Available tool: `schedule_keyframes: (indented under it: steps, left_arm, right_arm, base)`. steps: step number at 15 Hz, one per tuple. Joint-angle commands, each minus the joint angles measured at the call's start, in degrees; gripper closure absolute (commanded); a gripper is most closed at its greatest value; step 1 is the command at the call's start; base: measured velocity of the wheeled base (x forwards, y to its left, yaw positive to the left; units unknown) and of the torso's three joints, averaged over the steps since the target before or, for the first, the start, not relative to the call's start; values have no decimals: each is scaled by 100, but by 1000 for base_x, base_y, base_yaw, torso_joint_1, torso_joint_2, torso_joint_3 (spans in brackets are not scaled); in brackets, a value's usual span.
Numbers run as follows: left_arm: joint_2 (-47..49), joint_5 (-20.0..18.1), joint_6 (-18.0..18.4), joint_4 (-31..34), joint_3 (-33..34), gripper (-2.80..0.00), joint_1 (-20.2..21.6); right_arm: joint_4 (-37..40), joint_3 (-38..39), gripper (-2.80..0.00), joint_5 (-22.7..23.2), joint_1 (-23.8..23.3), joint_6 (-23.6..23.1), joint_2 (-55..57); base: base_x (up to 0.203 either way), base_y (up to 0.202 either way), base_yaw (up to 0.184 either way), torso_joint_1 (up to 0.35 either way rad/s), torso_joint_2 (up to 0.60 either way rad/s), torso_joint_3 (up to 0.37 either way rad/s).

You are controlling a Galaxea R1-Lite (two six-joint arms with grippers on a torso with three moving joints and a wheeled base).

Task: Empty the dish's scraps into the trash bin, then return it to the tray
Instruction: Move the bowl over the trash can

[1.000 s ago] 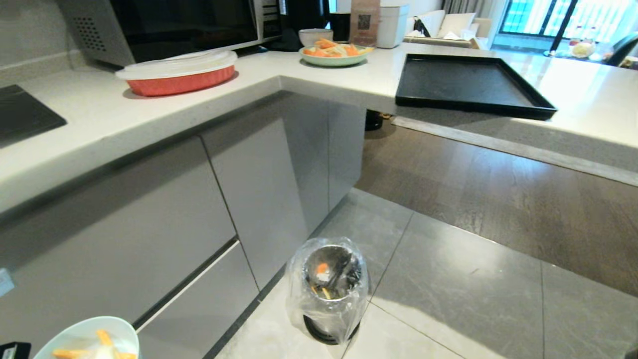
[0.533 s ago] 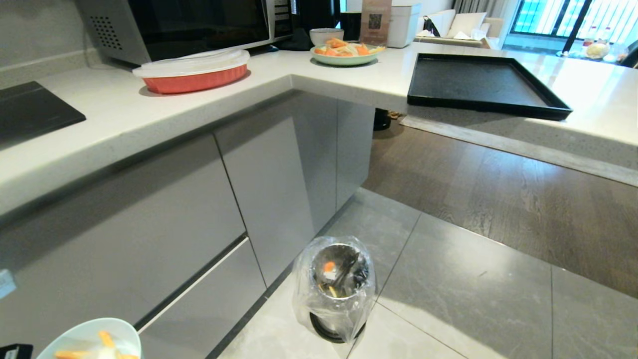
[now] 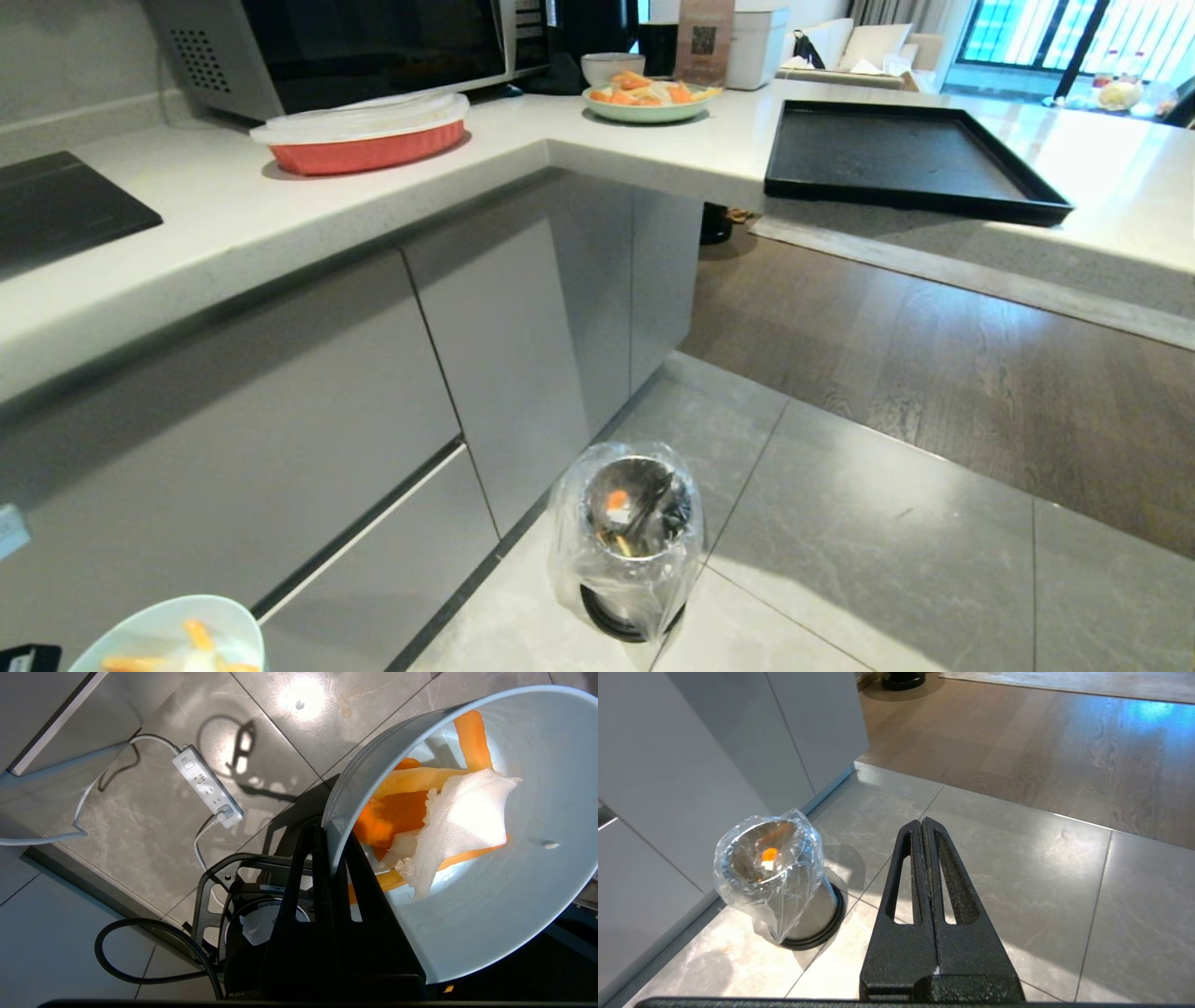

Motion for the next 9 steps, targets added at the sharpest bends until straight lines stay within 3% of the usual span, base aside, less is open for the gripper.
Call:
schedule_keyframes:
  steps: [1,9]
  left_arm:
    - [21,-7,3,26,8,0,-6]
    - [21,-25,3,26,21,0,3]
  right_arm:
    - [-2,0,0,-6,-1,3,-2]
    - [-2,0,0,-5,-1,3,-2]
  base:
    - [0,0,0,0,0,0]
    - [0,0,0,0,0,0]
